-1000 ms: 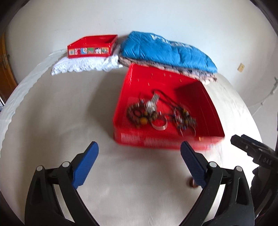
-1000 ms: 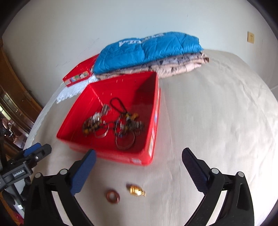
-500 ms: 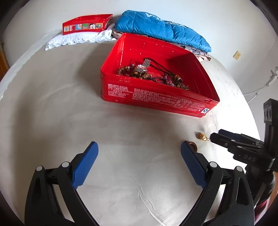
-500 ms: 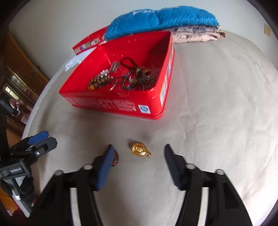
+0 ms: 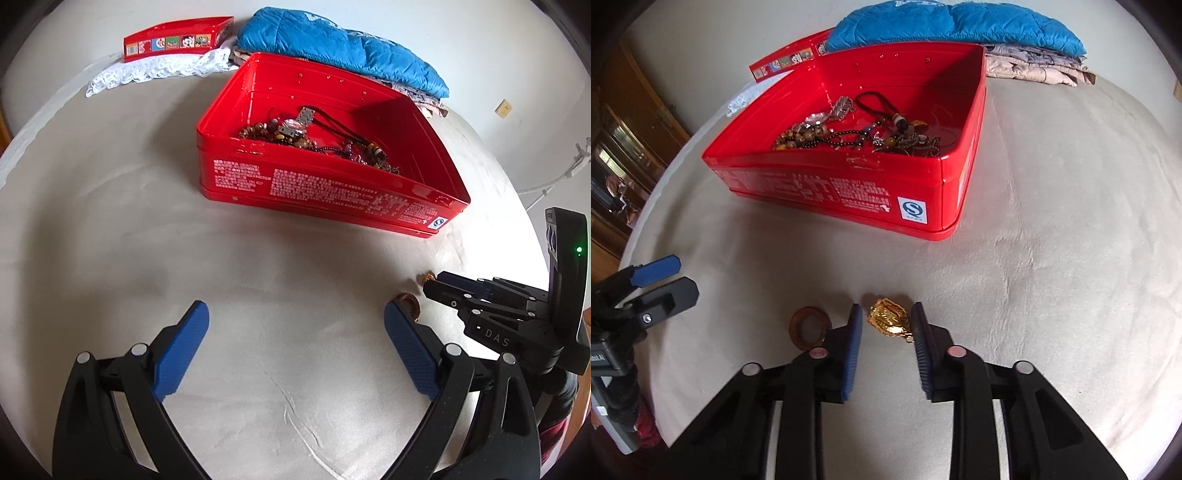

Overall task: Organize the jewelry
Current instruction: 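Grasp the gold charm with the right gripper while the left gripper grasps the brown ring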

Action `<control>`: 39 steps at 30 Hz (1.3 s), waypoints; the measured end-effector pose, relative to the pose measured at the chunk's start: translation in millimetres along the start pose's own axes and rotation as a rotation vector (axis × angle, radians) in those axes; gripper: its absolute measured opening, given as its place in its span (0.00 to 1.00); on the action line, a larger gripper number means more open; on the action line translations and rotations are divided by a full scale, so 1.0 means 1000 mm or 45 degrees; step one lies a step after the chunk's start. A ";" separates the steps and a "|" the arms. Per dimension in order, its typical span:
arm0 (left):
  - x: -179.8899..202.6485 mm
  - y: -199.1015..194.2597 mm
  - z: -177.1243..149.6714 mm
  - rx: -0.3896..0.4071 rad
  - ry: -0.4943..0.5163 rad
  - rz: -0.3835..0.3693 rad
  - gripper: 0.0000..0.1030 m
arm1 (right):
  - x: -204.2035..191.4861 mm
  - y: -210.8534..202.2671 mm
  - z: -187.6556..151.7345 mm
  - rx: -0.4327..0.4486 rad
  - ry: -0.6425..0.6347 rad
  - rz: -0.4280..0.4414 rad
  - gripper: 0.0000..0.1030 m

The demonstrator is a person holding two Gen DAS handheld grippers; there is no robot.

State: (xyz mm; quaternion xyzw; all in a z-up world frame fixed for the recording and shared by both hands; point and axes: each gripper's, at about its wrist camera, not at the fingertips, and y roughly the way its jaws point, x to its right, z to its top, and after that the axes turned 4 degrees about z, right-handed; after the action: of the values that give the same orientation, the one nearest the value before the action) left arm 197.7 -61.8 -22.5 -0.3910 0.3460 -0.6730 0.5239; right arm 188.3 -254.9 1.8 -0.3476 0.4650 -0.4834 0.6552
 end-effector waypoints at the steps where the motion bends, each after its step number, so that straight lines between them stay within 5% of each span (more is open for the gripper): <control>1: 0.001 0.000 0.000 -0.002 0.002 -0.001 0.92 | 0.001 -0.001 -0.001 0.001 -0.002 0.001 0.23; 14: 0.047 0.001 -0.003 0.019 0.120 -0.023 0.89 | 0.037 -0.043 -0.017 0.113 0.163 -0.001 0.22; 16: 0.061 0.007 -0.005 0.000 0.169 -0.036 0.72 | 0.045 -0.049 -0.022 0.126 0.182 -0.006 0.22; 20: 0.076 0.021 -0.006 -0.065 0.194 -0.077 0.67 | 0.053 -0.055 -0.027 0.141 0.198 0.003 0.22; 32: 0.097 0.049 -0.004 -0.160 0.224 -0.114 0.27 | 0.054 -0.053 -0.028 0.157 0.200 0.044 0.22; 39: 0.102 0.049 -0.005 -0.133 0.278 -0.089 0.25 | 0.053 -0.049 -0.028 0.148 0.196 0.045 0.22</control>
State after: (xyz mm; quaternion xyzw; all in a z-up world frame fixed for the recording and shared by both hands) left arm 199.1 -171.6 -50.8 -0.3540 0.4217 -0.7105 0.4382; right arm 152.1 -319.4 22.3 -0.2624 0.4912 -0.5234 0.6449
